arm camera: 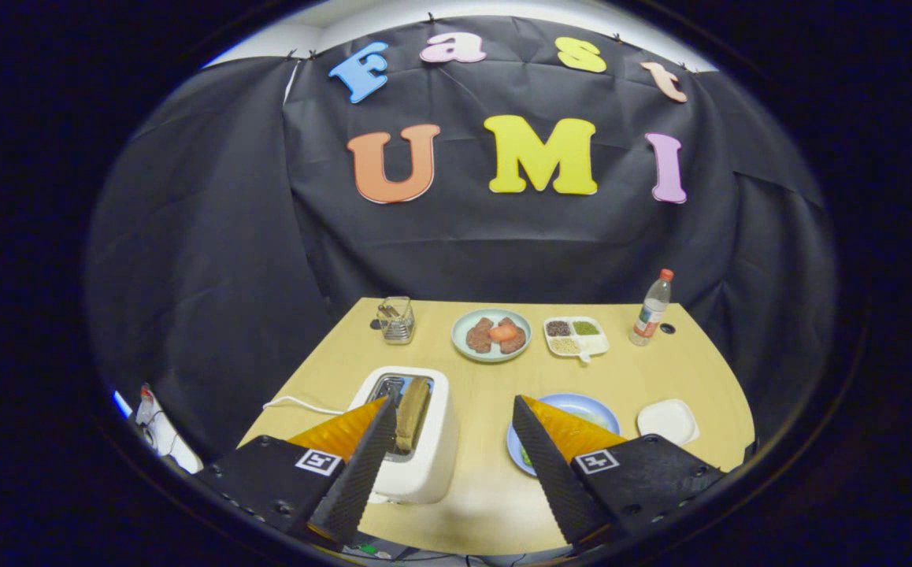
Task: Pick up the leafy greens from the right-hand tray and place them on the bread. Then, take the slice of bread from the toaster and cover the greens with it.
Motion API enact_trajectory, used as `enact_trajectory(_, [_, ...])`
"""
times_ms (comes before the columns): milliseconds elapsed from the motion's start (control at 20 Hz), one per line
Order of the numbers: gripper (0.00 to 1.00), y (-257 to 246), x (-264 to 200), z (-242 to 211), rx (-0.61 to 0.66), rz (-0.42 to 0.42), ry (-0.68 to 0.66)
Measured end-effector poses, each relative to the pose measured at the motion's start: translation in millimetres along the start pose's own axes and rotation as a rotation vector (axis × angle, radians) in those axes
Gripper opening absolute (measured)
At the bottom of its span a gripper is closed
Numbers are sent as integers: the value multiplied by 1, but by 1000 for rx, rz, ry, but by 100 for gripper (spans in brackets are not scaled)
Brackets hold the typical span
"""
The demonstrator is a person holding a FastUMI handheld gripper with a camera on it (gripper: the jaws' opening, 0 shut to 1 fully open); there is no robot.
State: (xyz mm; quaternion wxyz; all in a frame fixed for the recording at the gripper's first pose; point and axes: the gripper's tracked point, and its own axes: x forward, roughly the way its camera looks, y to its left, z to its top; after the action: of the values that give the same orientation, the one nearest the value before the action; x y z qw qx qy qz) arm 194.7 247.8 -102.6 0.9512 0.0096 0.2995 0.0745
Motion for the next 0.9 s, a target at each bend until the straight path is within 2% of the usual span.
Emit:
enact_trajectory(350, [92,39,72,-18,-6,27,87])
enact_trajectory(650, [92,32,111,-38,32,-20,125])
enact_trajectory(750, [78,33,119,-44,42,-15,138])
enact_trajectory(900, [55,28,121,-53,18,-76,184])
